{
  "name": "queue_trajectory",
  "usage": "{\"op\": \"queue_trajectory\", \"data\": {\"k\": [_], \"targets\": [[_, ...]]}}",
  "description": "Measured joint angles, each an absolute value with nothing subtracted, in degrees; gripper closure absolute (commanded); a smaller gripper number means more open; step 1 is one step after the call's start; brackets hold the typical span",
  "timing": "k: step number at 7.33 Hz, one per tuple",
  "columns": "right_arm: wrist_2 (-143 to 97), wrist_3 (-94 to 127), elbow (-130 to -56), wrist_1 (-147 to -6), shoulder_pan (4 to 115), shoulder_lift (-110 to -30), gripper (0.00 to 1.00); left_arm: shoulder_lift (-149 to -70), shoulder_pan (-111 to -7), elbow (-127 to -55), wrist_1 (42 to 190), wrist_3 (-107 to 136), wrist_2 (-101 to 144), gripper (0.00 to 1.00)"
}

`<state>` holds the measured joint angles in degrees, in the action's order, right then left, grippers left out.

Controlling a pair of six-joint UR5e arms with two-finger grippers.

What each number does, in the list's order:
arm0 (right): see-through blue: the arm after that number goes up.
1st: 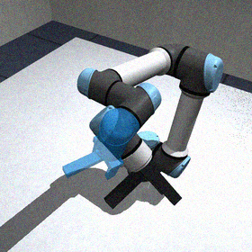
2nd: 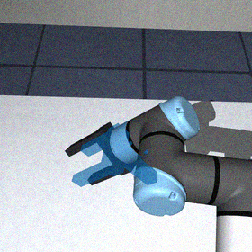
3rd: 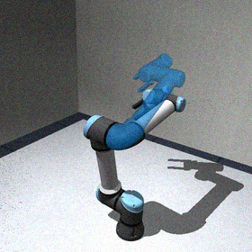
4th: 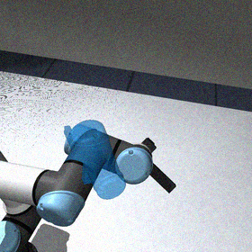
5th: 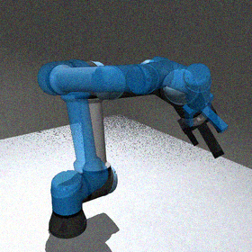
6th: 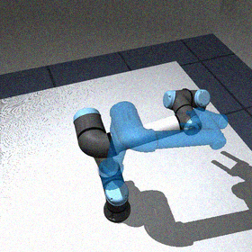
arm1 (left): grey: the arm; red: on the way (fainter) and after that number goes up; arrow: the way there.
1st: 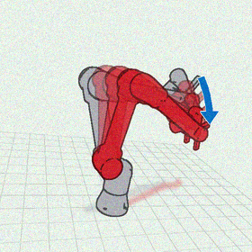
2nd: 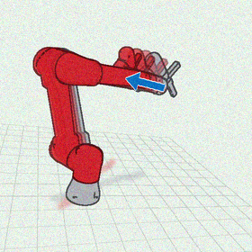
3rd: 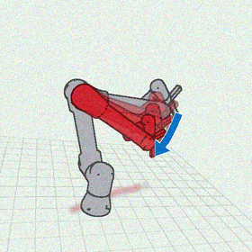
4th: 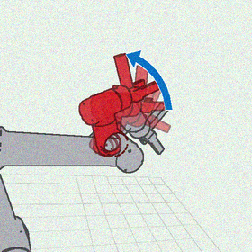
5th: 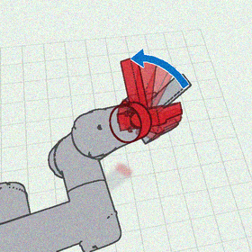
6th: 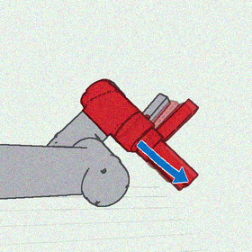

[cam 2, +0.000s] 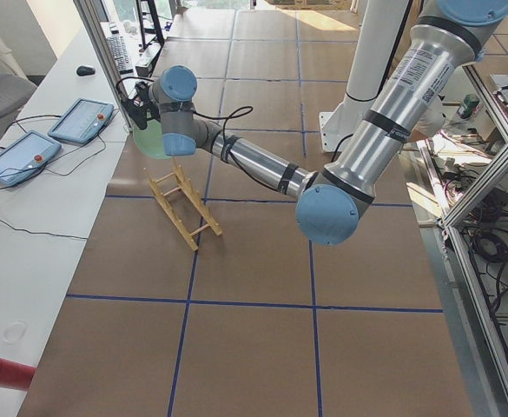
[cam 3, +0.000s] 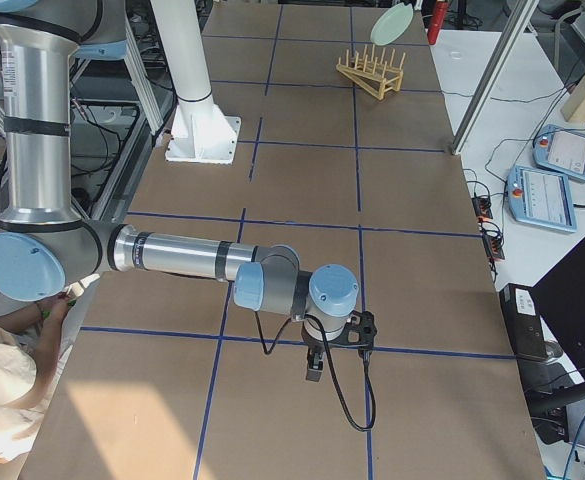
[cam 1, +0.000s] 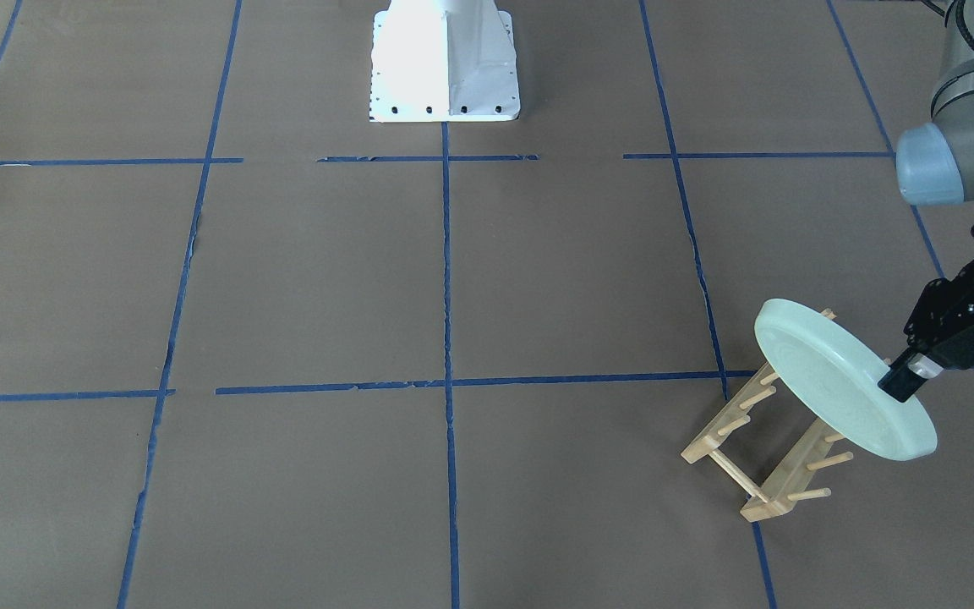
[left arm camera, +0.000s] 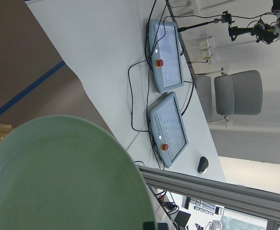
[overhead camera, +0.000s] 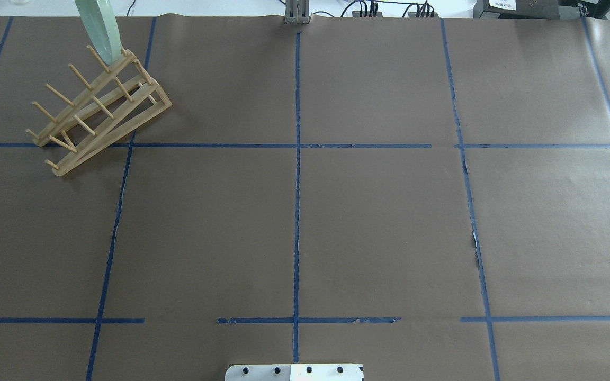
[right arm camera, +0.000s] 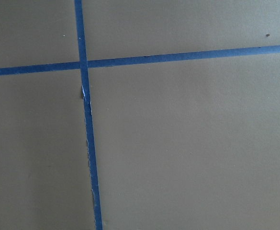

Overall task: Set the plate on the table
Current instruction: 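Close the left gripper on the plate rim and lift it out of the rack, then carry the plate toward the robot and lower it flat onto the table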

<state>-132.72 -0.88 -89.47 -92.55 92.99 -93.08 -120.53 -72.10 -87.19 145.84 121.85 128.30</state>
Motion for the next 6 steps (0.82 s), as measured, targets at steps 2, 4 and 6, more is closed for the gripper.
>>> {"op": "queue_trajectory", "data": {"k": [2, 4, 6], "targets": [[-132.7, -0.9, -89.5, -92.5, 93.0, -93.1, 0.00, -122.5, -66.6, -94.6, 127.7, 117.3, 127.3, 1.00], [-132.7, -0.9, -89.5, -92.5, 93.0, -93.1, 0.00, -126.6, -56.5, -99.5, 106.6, 109.1, 119.3, 1.00], [-132.7, -0.9, -89.5, -92.5, 93.0, -93.1, 0.00, -132.0, -44.8, -99.5, 86.9, 100.9, 108.5, 1.00]]}}
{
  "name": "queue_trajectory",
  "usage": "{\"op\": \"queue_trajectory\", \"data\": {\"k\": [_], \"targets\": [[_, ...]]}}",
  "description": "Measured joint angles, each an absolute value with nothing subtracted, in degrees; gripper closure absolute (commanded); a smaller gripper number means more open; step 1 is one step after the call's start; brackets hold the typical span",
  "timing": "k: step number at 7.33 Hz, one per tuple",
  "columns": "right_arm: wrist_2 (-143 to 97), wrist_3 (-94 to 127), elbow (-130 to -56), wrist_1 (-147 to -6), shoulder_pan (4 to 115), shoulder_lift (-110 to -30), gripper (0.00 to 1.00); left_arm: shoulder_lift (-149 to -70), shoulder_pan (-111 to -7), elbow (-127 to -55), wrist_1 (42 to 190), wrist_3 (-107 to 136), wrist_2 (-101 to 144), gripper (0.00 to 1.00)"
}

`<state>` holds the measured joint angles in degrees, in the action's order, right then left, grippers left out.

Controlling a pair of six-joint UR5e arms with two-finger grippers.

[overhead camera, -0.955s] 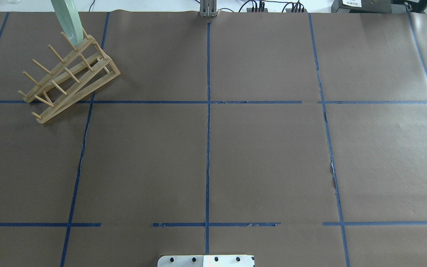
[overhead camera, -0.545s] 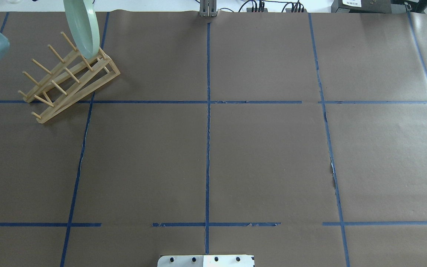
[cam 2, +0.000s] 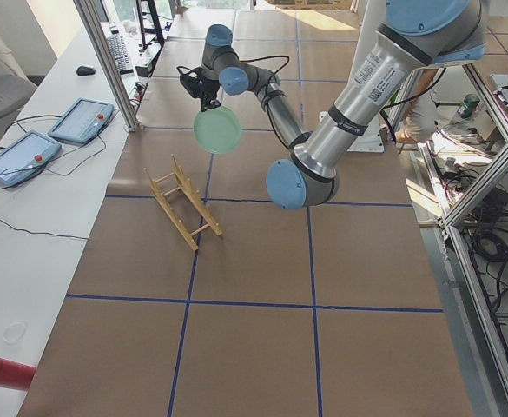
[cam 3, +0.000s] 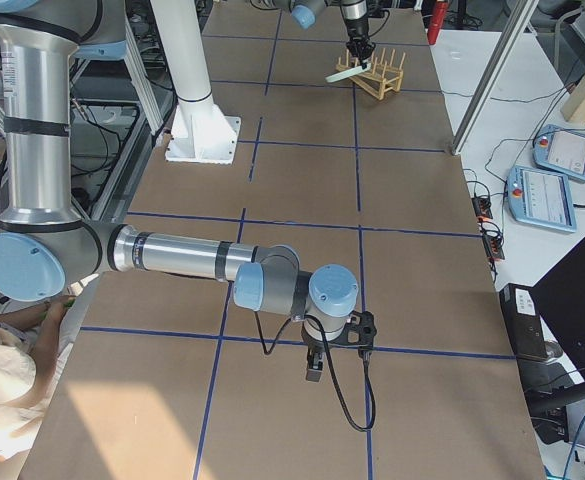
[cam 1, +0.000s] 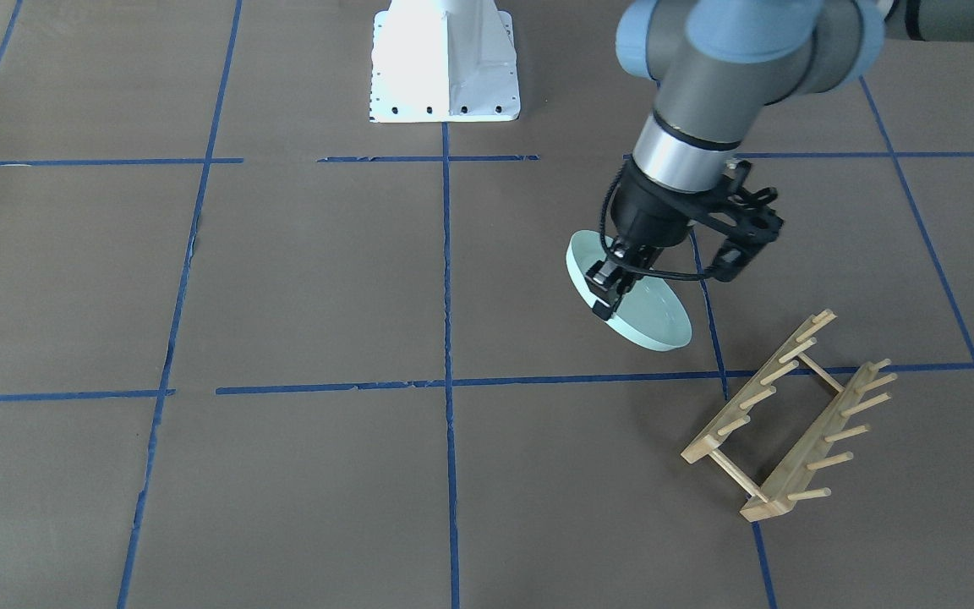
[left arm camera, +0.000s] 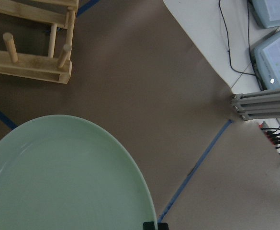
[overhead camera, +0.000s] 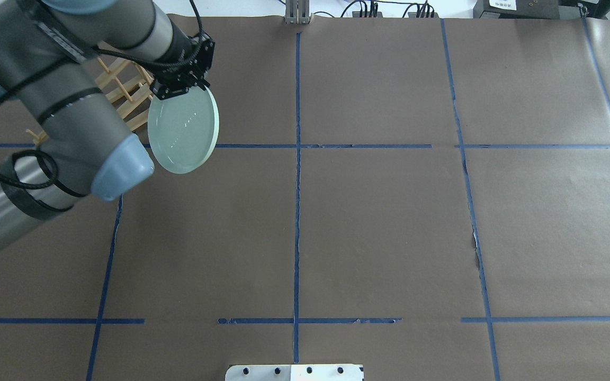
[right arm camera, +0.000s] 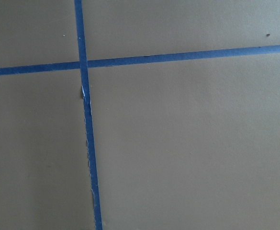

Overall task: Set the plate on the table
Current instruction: 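Carry the plate toward the robot and lower it flat onto the table, then open the left gripper and raise it away from the plate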

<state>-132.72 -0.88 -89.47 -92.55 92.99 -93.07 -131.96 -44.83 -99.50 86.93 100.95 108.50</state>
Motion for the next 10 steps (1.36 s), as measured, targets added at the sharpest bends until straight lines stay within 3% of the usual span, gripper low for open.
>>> {"op": "queue_trajectory", "data": {"k": [3, 4, 5, 6, 8, 10], "targets": [[-132.7, -0.9, -89.5, -92.5, 93.0, -93.1, 0.00, -137.3, -33.5, -91.9, 71.4, 91.2, 99.3, 1.00], [-132.7, -0.9, -89.5, -92.5, 93.0, -93.1, 0.00, -137.8, -31.1, -89.8, 70.1, 89.9, 98.2, 0.70], [-132.7, -0.9, -89.5, -92.5, 93.0, -93.1, 0.00, -137.8, -29.3, -88.9, 69.7, 89.3, 97.4, 0.18], [-132.7, -0.9, -89.5, -92.6, 93.0, -93.1, 0.00, -137.6, -28.4, -88.8, 70.1, 88.8, 96.6, 0.00], [-132.7, -0.9, -89.5, -92.5, 93.0, -93.1, 0.00, -135.7, -28.2, -91.7, 72.5, 86.7, 96.1, 0.00], [-132.7, -0.9, -89.4, -92.6, 93.0, -93.1, 0.00, -132.0, -33.7, -101.1, 74.1, 77.4, 97.5, 0.00]]}}
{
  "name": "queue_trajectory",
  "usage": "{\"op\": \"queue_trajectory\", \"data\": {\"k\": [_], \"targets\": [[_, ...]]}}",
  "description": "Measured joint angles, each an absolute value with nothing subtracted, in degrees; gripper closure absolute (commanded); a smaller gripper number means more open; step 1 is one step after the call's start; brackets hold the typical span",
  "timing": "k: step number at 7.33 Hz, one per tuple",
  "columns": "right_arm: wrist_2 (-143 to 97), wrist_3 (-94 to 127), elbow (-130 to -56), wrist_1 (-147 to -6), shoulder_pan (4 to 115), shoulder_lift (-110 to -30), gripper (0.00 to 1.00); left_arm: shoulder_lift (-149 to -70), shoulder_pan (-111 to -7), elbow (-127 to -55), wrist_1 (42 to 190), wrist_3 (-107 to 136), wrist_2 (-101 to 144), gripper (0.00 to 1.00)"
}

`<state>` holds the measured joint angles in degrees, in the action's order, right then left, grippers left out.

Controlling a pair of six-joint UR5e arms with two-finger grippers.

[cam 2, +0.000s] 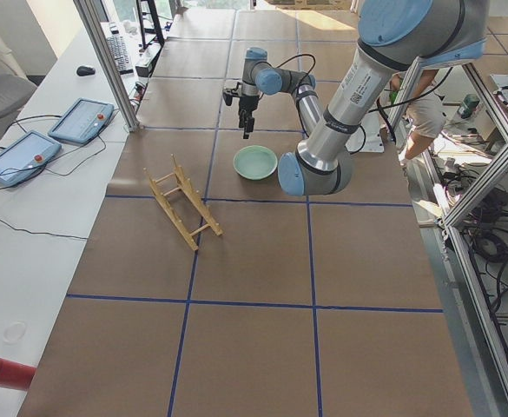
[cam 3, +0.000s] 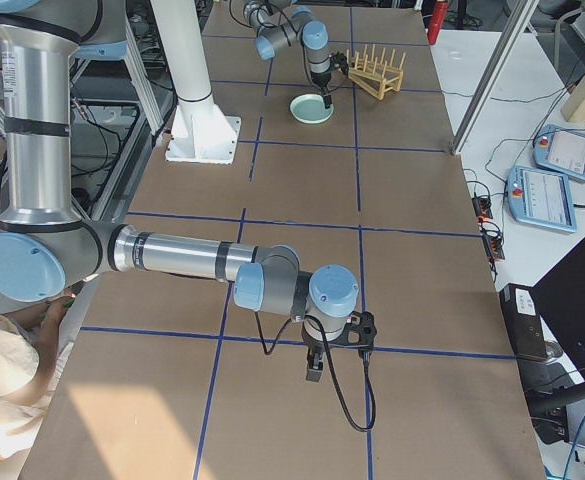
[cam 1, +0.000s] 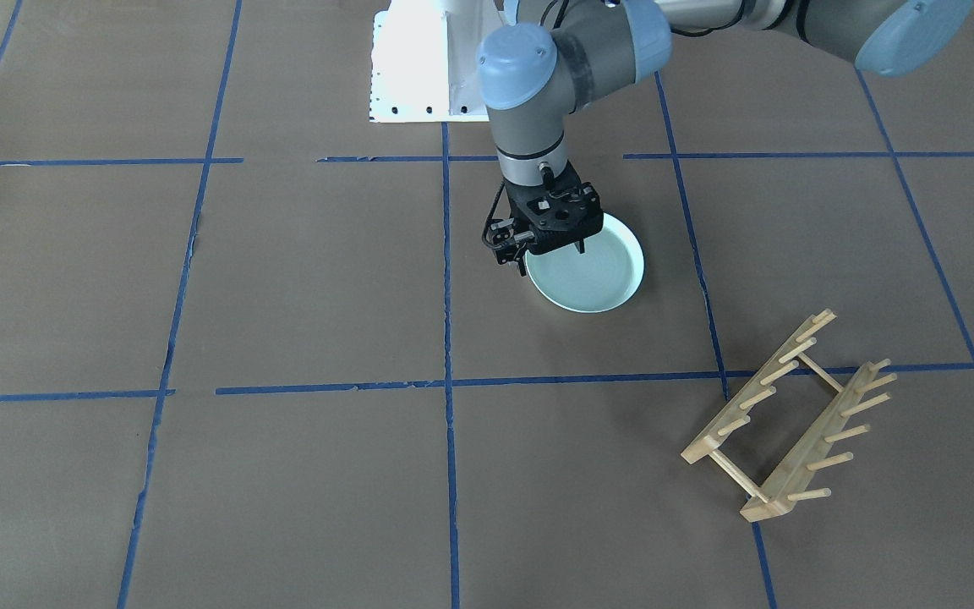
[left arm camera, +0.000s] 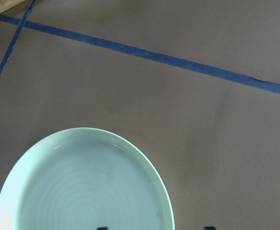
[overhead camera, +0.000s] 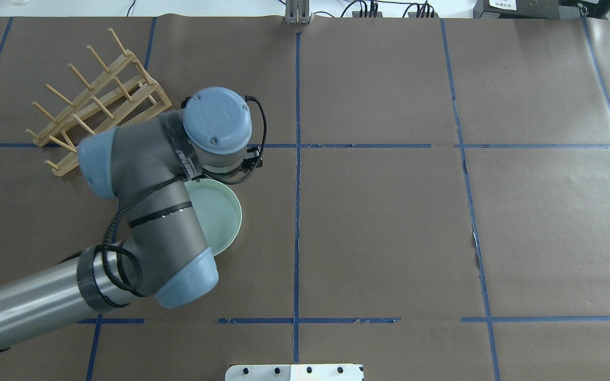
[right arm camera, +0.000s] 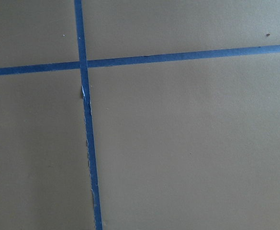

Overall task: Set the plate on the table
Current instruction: 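Open the left gripper and raise it away from the plate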

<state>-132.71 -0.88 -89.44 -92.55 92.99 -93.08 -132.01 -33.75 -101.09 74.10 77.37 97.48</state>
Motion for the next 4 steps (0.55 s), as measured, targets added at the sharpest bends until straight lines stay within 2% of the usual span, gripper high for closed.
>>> {"op": "queue_trajectory", "data": {"k": [2, 4], "targets": [[-132.7, -0.9, -89.4, -92.5, 93.0, -93.1, 0.00, -126.8, -46.5, -105.0, 78.0, 59.0, 107.4, 0.00], [-132.7, -0.9, -89.4, -92.5, 93.0, -93.1, 0.00, -118.0, -61.5, -104.9, 81.1, 32.0, 117.9, 0.00]]}}
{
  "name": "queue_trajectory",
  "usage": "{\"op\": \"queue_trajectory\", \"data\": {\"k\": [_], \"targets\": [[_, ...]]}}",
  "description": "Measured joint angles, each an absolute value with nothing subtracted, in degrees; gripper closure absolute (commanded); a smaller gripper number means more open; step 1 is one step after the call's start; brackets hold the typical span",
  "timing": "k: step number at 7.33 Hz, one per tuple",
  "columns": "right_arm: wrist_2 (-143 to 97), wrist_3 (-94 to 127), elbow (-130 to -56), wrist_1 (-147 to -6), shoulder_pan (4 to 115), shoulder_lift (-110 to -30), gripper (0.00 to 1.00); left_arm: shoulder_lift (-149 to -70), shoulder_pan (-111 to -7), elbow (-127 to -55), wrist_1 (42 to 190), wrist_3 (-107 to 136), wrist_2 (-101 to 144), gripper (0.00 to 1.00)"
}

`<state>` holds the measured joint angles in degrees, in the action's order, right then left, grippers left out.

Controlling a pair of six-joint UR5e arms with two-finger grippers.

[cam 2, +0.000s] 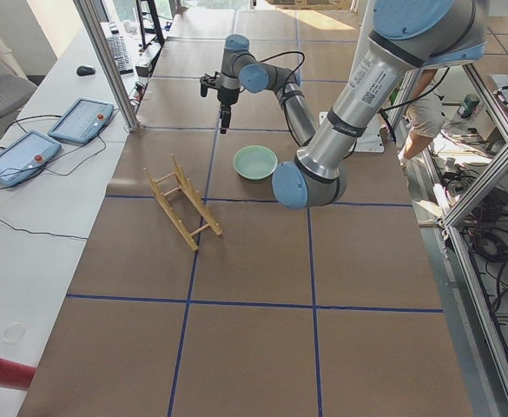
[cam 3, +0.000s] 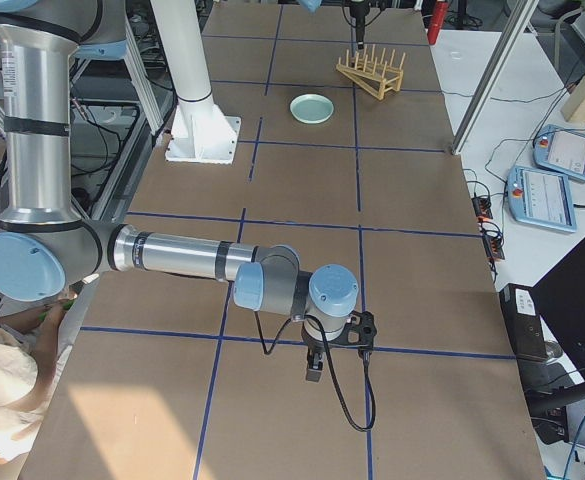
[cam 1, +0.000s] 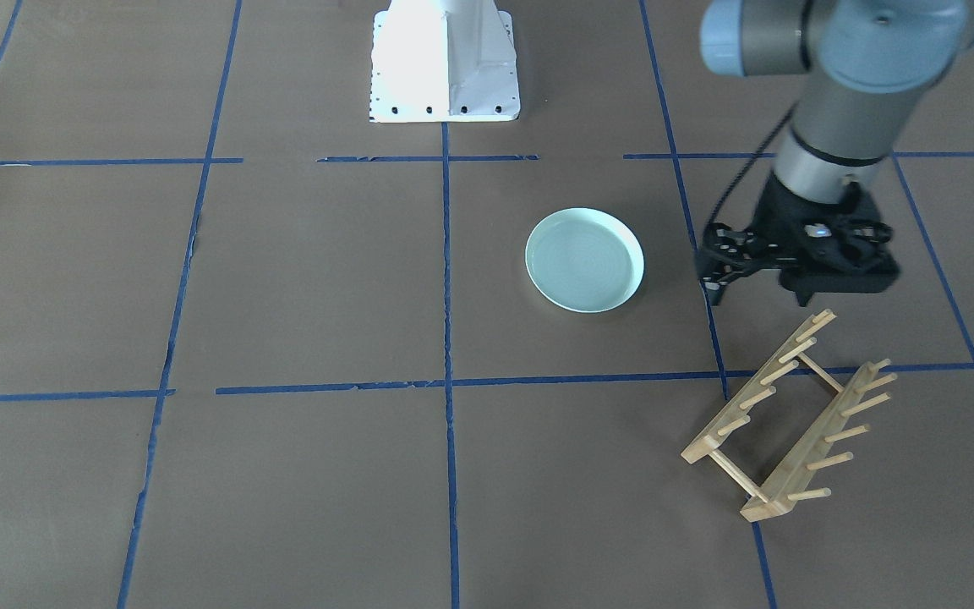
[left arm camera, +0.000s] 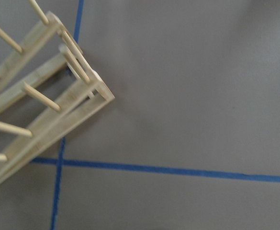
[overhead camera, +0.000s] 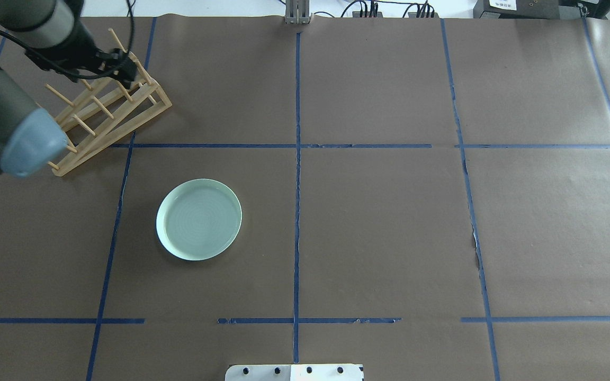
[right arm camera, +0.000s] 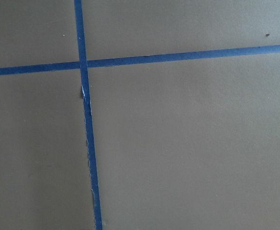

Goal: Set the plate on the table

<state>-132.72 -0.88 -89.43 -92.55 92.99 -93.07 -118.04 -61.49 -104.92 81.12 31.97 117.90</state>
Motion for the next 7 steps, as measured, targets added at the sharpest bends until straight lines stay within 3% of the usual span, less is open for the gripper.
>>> {"op": "queue_trajectory", "data": {"k": [3, 5, 7], "targets": [[-132.7, -0.9, -89.4, -92.5, 93.0, -93.1, 0.00, -103.2, -81.5, -99.9, 83.1, -3.6, 127.5, 0.00], [-132.7, -0.9, -89.4, -92.5, 93.0, -93.1, 0.00, -93.2, -88.2, -96.2, 86.9, -12.4, 129.2, 0.00], [-132.7, -0.9, -89.4, -92.5, 93.0, -93.1, 0.00, -88.9, -91.6, -92.9, 88.1, -14.0, 129.5, 0.00]]}}
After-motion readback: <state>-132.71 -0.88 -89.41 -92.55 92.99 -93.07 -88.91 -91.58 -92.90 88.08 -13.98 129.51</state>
